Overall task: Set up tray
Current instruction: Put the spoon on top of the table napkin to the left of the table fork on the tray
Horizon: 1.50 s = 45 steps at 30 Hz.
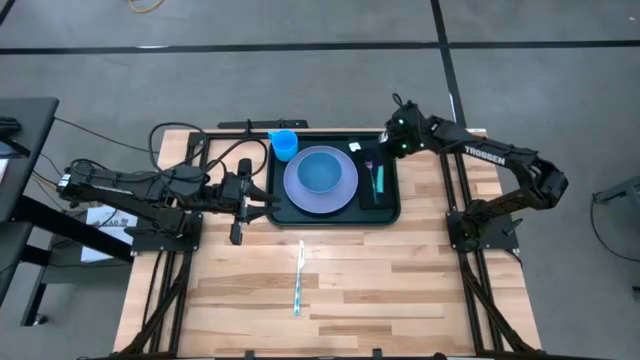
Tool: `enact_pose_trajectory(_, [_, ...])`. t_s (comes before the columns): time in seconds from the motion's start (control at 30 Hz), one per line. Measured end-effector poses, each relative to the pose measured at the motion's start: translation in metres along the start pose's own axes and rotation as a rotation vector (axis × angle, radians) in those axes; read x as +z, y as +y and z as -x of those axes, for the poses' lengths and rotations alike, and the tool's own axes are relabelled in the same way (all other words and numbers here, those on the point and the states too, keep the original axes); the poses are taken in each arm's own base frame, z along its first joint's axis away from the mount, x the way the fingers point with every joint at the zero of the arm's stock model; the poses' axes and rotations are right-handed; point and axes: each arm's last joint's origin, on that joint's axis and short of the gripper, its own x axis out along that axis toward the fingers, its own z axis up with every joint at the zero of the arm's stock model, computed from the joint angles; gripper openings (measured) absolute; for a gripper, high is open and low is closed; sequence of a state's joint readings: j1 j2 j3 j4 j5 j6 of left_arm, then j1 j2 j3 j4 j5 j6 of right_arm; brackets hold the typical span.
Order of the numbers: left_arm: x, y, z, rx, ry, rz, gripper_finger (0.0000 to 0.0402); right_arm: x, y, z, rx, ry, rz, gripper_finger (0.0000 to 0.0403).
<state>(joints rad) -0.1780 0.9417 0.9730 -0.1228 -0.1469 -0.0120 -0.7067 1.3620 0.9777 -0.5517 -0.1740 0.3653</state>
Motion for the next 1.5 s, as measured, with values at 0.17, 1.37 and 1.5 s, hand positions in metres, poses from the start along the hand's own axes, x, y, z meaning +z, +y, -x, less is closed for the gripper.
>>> enact_pose_trajectory(0.17, [0.002, 0.0, 0.0, 0.0, -0.019, 0.001, 0.0077, -0.002, -0.001, 0.004, -0.061, 0.039, -0.012, 0.0])
enact_pose_trajectory(1.37, [0.0, 0.0, 0.0, 0.0, 0.003, 0.034, 0.0077, 0.016, 0.059, -0.06, -0.246, 0.309, 0.119, 0.0])
enact_pose_trajectory(1.5, [0.0, 0.001, 0.0, 0.026, 0.004, 0.034, 0.0077, 0.008, 0.083, -0.048, -0.199, 0.301, 0.268, 0.0])
